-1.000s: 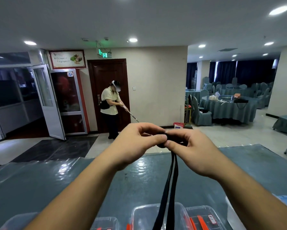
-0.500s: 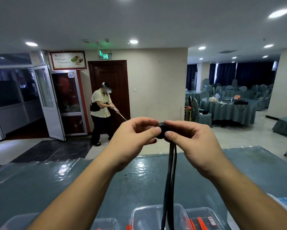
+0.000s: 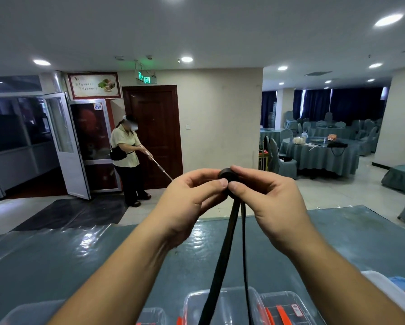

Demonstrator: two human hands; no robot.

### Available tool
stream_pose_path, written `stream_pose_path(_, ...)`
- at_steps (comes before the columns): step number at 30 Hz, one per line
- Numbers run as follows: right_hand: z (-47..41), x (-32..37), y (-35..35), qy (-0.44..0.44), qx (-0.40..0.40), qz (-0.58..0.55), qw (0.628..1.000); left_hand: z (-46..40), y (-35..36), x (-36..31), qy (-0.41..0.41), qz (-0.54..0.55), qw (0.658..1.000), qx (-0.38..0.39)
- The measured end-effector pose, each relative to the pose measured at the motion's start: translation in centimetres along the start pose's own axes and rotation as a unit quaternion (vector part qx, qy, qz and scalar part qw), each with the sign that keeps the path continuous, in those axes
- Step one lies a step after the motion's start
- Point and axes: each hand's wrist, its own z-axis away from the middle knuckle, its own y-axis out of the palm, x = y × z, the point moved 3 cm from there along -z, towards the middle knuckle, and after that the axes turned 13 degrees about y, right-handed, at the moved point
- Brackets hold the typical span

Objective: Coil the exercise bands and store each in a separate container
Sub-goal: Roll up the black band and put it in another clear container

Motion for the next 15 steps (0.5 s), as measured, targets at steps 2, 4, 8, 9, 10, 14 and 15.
stream_pose_path(2, 0.2, 0.4, -0.2, 0.007, 0.057, 0.035, 0.998, -0.1, -0.4, -0.7, 0.007, -0.112, 0.993, 0.044)
stream_pose_path(4, 0.5, 0.9, -0.2, 0.022, 0.103, 0.063, 0.992, -0.2, -0.6, -1.4, 0.016, -0.173, 0.981, 0.081)
stream_pose_path(8, 0.4, 0.9, -0.4, 0.016, 0.041, 0.062, 0.997, -0.1, -0.3, -1.9, 0.014, -0.108, 0.992, 0.064)
stream_pose_path(9, 0.4, 0.8, -0.5, 0.004, 0.019, 0.047, 0.999, -0.1, -0.1, -1.8, 0.01, -0.065, 0.997, 0.043)
stream_pose_path(10, 0.5, 0.8, -0.4, -0.003, 0.007, 0.029, 1.0, 0.1, 0.1, -1.6, 0.006, -0.03, 0.999, 0.023)
stream_pose_path(14, 0.6, 1.3, -0.4, -0.011, 0.004, 0.01, 1.0, 0.7, 0.7, -0.6, -0.003, 0.025, 1.0, -0.019)
stream_pose_path(15, 0.5, 1.6, -0.6, -0.005, 0.01, 0.022, 1.0, 0.7, 0.5, -0.7, -0.005, 0.009, 1.0, -0.012)
